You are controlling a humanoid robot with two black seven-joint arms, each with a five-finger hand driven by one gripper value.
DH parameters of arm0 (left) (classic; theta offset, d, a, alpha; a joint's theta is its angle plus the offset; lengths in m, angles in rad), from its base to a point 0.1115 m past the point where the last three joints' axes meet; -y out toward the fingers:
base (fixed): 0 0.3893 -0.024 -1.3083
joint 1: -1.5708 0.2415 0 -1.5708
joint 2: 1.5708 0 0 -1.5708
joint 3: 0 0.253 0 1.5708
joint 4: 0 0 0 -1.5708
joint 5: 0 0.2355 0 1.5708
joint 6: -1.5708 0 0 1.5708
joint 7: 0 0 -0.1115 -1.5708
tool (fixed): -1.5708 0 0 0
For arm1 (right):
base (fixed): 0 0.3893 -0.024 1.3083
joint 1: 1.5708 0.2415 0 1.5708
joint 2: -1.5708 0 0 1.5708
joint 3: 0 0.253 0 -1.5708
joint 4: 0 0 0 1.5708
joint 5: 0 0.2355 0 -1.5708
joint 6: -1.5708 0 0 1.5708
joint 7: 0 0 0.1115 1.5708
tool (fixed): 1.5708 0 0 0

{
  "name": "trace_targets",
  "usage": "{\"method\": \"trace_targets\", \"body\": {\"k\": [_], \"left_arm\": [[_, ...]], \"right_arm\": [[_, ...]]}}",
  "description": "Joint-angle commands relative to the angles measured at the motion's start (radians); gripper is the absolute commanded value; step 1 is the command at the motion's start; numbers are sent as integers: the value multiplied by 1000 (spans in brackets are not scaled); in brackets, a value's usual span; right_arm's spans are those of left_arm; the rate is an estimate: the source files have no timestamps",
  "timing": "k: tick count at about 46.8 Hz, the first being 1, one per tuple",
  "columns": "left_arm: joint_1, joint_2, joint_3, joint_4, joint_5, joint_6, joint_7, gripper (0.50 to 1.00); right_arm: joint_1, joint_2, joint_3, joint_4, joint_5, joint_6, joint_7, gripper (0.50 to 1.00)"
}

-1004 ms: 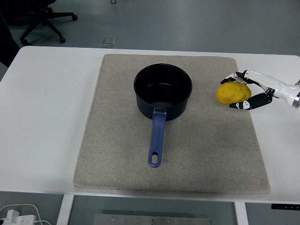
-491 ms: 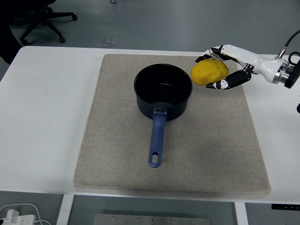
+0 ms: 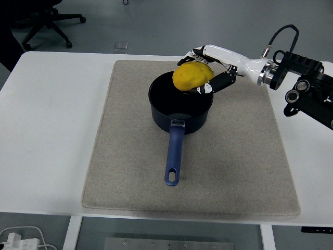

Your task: Put the potato in the blue pot

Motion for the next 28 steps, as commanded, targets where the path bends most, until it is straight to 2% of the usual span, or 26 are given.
{"method": "trace_targets", "body": {"k": [1,28], "left_arm": [[2,0,0,0,0,0,0,996],[3,0,0,-2,0,-2,0,996]], "right_arm": [[14,32,-4,-28,0,0,0,500],[0,203,-6,-162,-1,-4,0,500]]}}
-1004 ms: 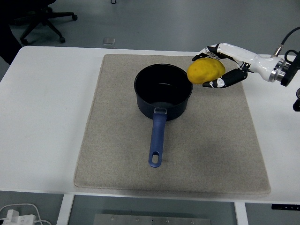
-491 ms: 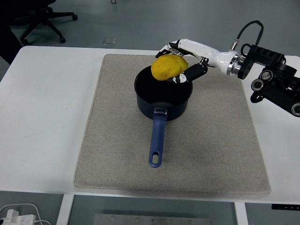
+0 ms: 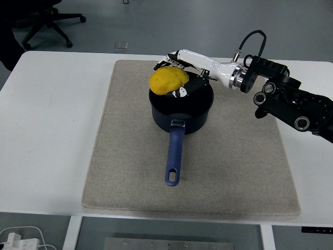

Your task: Put the potato in the blue pot

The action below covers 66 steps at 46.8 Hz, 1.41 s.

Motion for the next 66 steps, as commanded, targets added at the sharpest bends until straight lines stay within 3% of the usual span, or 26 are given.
{"method": "trace_targets", "body": {"k": [1,66], "left_arm": [[0,0,0,-2,1,0,0,996],[0,0,0,-3,-2,0,0,996]], "right_arm": [[-3,17,0,-15,0,0,1,500],[-30,53,-26,-95,1,-14,3,500]]}}
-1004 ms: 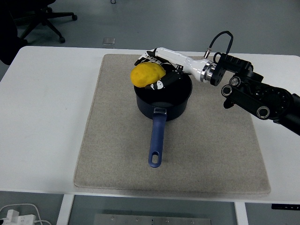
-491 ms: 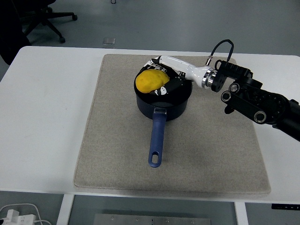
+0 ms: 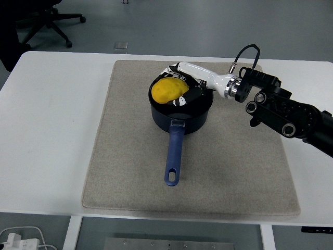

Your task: Put the potato in the blue pot

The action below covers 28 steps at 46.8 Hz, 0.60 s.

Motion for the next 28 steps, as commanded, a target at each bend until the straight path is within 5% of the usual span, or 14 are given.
{"method": "trace_targets", "body": {"k": [1,7,9,14,28], "left_arm": [[0,0,0,0,-1,-1,0,996],[0,0,0,2,-1,-1,0,996],[0,0,0,2,-1,-1,0,996],[0,0,0,3,-1,-1,0,996],[0,0,0,3,-1,1,0,996]], "right_arm": [[0,0,2,0,2,-1,0,500],[0,0,2,0,2,5,0,500],[0,0,3,0,4,4,0,596],[0,0,5,0,4,-1,0,678],[0,0,8,0,5,2,0,803]]}}
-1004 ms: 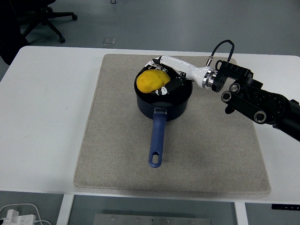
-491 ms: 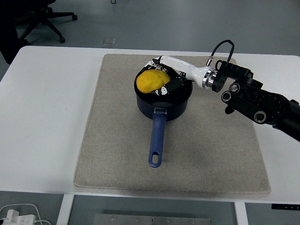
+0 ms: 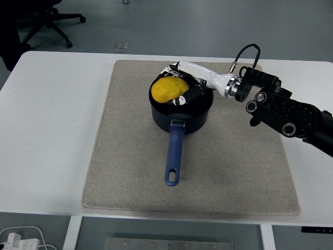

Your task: Put the potato in the blue pot

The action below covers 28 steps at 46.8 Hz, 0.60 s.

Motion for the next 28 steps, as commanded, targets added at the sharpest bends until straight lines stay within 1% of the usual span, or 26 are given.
{"method": "trace_targets", "body": {"k": [1,15,28], "left_arm": [[0,0,0,0,0,1,0,996],[1,0,0,0,0,1,0,996],[0,0,0,0,0,1,0,996]], "right_arm": [[0,0,4,0,0,-3,0,813],[0,-4,7,0,0,-3,0,852],[-2,-8,10,2,0,-3,0,858]]}}
